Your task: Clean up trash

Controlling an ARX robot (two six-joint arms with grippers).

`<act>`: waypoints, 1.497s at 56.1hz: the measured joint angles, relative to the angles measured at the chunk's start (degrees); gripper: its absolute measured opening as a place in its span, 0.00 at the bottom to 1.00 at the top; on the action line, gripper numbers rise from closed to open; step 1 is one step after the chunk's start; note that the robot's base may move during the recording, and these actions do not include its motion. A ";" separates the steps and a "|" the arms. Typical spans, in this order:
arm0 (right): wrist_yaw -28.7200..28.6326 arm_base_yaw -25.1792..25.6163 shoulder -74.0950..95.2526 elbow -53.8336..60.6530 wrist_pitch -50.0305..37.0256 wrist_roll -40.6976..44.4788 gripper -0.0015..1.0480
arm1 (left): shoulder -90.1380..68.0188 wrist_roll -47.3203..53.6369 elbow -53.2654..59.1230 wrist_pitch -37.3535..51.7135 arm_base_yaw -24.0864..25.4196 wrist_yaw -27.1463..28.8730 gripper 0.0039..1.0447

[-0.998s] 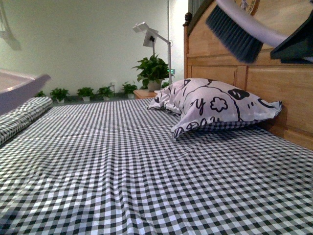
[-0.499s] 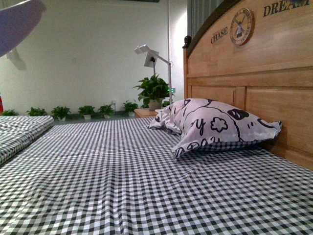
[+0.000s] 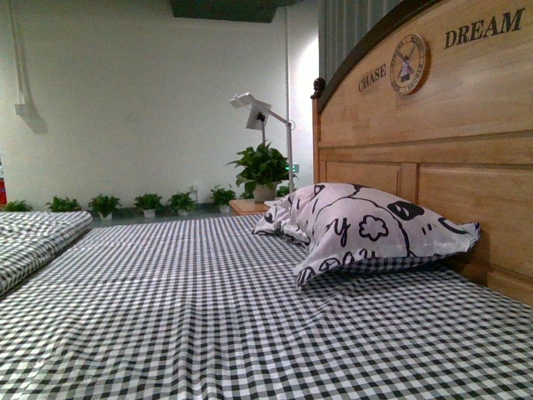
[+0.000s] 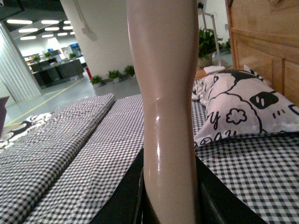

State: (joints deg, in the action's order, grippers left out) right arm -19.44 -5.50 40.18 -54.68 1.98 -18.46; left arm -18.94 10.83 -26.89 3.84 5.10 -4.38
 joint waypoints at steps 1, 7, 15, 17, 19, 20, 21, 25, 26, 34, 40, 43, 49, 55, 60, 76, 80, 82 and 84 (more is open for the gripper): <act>0.04 0.00 -0.31 0.00 0.04 -0.02 0.20 | 0.07 -0.20 0.07 0.07 -0.42 0.57 0.27; 0.46 -0.24 -1.57 0.02 0.57 0.07 0.20 | 0.22 -1.01 0.77 0.68 -2.60 3.04 0.27; 1.51 -0.33 -2.89 0.07 1.25 0.79 0.20 | 0.59 -1.73 1.49 0.81 -6.51 5.97 0.27; 1.70 -0.31 -3.26 0.09 1.25 1.16 0.20 | 0.66 -1.75 1.60 0.81 -6.95 5.88 0.27; 1.73 -0.26 -3.48 0.07 1.25 1.33 0.20 | 0.66 -1.75 1.60 0.81 -7.06 5.90 0.27; 1.73 -0.26 -3.54 0.07 1.25 1.38 0.20 | 0.66 -1.77 1.60 0.81 -7.10 5.92 0.27; 1.73 -0.26 -3.54 0.07 1.25 1.40 0.20 | 0.66 -1.77 1.60 0.81 -7.10 5.95 0.27; 1.70 -0.26 -3.61 0.07 1.25 1.57 0.20 | 0.68 -1.81 1.60 0.81 -7.13 5.97 0.27; 1.68 -0.26 -3.58 0.09 1.25 1.60 0.20 | 0.68 -1.84 1.60 0.81 -7.13 5.97 0.27; 1.92 -0.24 -3.58 0.09 1.29 1.66 0.20 | 0.68 -1.99 1.60 0.81 -7.15 6.08 0.27; 1.84 -0.24 -3.56 0.09 1.29 1.70 0.20 | 0.68 -1.99 1.60 0.81 -7.17 6.10 0.27; 1.86 -0.24 -3.56 0.09 1.29 1.70 0.20 | 0.68 -2.01 1.60 0.81 -7.17 6.12 0.27; 1.88 -0.24 -3.58 0.09 1.29 1.70 0.20 | 0.68 -2.01 1.60 0.81 -7.17 6.10 0.27; 1.88 -0.24 -3.56 0.09 1.29 1.70 0.20 | 0.68 -2.01 1.60 0.81 -7.17 6.12 0.27; 1.88 -0.24 -3.56 0.09 1.29 1.70 0.20 | 0.68 -2.03 1.60 0.81 -7.17 6.10 0.27; 1.88 -0.24 -3.56 0.09 1.29 1.70 0.20 | 0.68 -2.08 1.60 0.81 -7.17 6.12 0.27; 1.88 -0.24 -3.56 0.09 1.29 1.70 0.20 | 0.68 -2.10 1.60 0.81 -7.17 6.10 0.27; 1.88 -0.24 -3.56 0.09 1.29 1.70 0.20 | 0.68 -2.12 1.60 0.81 -7.17 6.10 0.27; 1.88 -0.24 -3.56 0.09 1.29 1.70 0.20 | 0.68 -2.12 1.60 0.81 -7.17 6.10 0.27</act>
State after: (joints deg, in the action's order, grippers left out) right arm -17.56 -5.74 36.62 -54.59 3.27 -16.75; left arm -18.26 8.71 -25.30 4.64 -2.07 1.72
